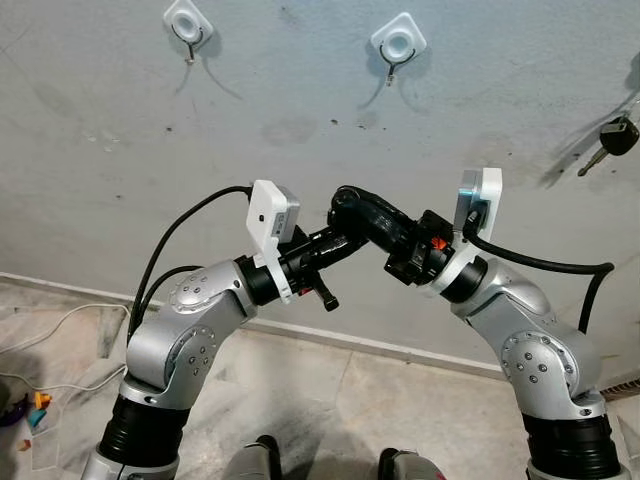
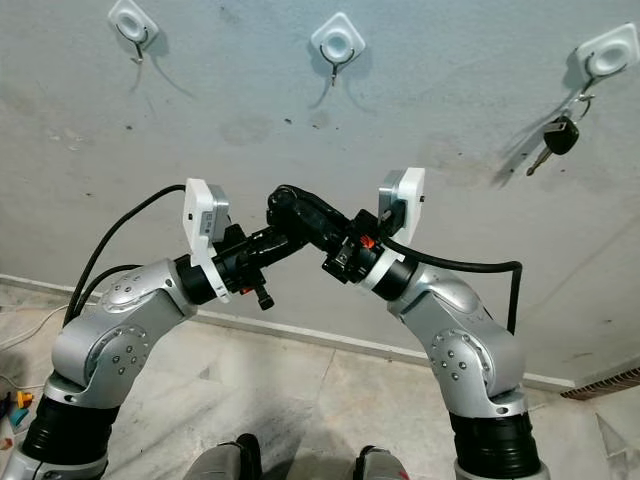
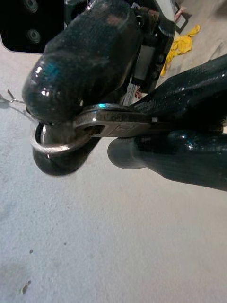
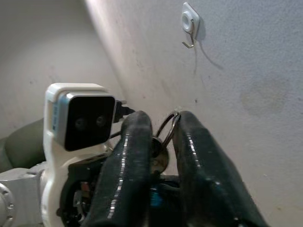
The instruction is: Hang keys on a hook
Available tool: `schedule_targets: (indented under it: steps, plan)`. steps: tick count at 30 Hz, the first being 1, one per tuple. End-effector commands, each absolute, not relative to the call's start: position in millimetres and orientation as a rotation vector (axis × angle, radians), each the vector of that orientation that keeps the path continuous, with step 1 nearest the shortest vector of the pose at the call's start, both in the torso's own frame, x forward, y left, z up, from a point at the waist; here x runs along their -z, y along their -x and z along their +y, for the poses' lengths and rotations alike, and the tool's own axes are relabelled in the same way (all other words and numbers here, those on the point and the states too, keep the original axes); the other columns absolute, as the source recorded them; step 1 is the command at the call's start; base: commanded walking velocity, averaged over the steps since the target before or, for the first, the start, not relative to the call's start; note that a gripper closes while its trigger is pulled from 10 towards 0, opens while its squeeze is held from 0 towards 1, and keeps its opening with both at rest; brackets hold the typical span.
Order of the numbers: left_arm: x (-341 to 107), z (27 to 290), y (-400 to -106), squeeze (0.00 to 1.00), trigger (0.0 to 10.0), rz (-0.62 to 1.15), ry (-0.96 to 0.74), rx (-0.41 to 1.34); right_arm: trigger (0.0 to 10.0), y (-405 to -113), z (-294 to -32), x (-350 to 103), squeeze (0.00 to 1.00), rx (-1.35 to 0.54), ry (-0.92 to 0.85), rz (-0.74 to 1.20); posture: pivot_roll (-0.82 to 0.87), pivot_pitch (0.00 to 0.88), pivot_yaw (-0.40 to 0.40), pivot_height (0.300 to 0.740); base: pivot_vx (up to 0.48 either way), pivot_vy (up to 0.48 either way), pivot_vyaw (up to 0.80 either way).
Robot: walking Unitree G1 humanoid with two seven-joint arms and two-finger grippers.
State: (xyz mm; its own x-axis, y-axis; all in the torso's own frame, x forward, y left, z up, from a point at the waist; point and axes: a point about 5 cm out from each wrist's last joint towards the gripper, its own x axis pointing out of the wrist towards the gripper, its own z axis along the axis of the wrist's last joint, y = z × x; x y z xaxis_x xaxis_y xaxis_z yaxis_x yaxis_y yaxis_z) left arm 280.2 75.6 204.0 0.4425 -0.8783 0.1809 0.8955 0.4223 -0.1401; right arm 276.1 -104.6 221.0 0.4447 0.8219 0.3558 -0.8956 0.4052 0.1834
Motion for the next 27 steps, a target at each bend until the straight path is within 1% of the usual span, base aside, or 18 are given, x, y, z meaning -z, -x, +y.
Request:
schedule_targets:
  steps: [1, 4, 6, 9, 10, 12, 16, 19, 23, 27]
  plan:
    - [-203.4, 78.7, -280.2, 0.00, 0.0, -0.092, 0.213, 1.095, 10.0, -279.4, -107.1, -224.3, 1.00, -1.067, -0.368, -0.239, -0.03, 0.195, 0.052, 0.740, 0.000, 0.000, 0.00]
    - [-202.5, 79.9, -281.0, 0.00, 0.0, -0.095, 0.214, 1.083, 10.0, -281.6, -110.2, -225.5, 1.00, -1.045, -0.360, -0.246, -0.03, 0.194, 0.052, 0.740, 0.000, 0.000, 0.00]
    - [-200.0, 80.9, -281.3, 0.00, 0.0, -0.092, 0.208, 1.069, 10.0, -286.8, -116.8, -227.6, 1.00, -0.985, -0.327, -0.264, -0.03, 0.194, 0.051, 0.740, 0.000, 0.000, 0.00]
    - [-194.9, 81.9, -279.9, 0.00, 0.0, -0.079, 0.199, 1.059, 10.0, -301.0, -134.3, -232.7, 1.00, -0.814, -0.227, -0.298, -0.03, 0.194, 0.053, 0.740, 0.000, 0.000, 0.00]
    - [-194.9, 81.9, -279.9, 0.00, 0.0, -0.079, 0.199, 1.059, 10.0, -301.0, -134.3, -232.7, 1.00, -0.814, -0.227, -0.298, -0.03, 0.194, 0.053, 0.740, 0.000, 0.000, 0.00]
    - [-191.0, 83.4, -278.6, 0.00, 0.0, -0.064, 0.173, 1.063, 10.0, -311.1, -149.0, -232.3, 1.00, -0.696, -0.113, -0.292, -0.04, 0.195, 0.058, 0.740, 0.000, 0.000, 0.00]
    - [-187.2, 87.2, -278.4, 0.00, 0.0, -0.042, 0.145, 1.076, 10.0, -316.3, -163.5, -221.3, 1.00, -0.633, 0.048, -0.245, -0.04, 0.196, 0.070, 0.740, 0.000, 0.000, 0.00]
    - [-185.1, 93.4, -280.1, 0.00, 0.0, -0.010, 0.118, 1.095, 10.0, -314.7, -168.9, -195.4, 1.00, -0.624, 0.141, -0.157, -0.04, 0.196, 0.080, 0.740, 0.000, 0.000, 0.00]
    - [-182.3, 98.9, -282.7, 0.00, 0.0, 0.020, 0.082, 1.106, 10.0, -310.8, -166.3, -167.0, 1.00, -0.616, 0.156, -0.074, -0.04, 0.192, 0.090, 0.740, 0.000, 0.000, 0.00]
    - [-185.6, 102.3, -291.3, 0.00, 0.0, 0.003, 0.042, 1.086, 10.0, -295.1, -153.2, -103.1, 1.00, -0.602, 0.133, 0.131, -0.04, 0.186, 0.091, 0.740, 0.000, 0.000, 0.00]
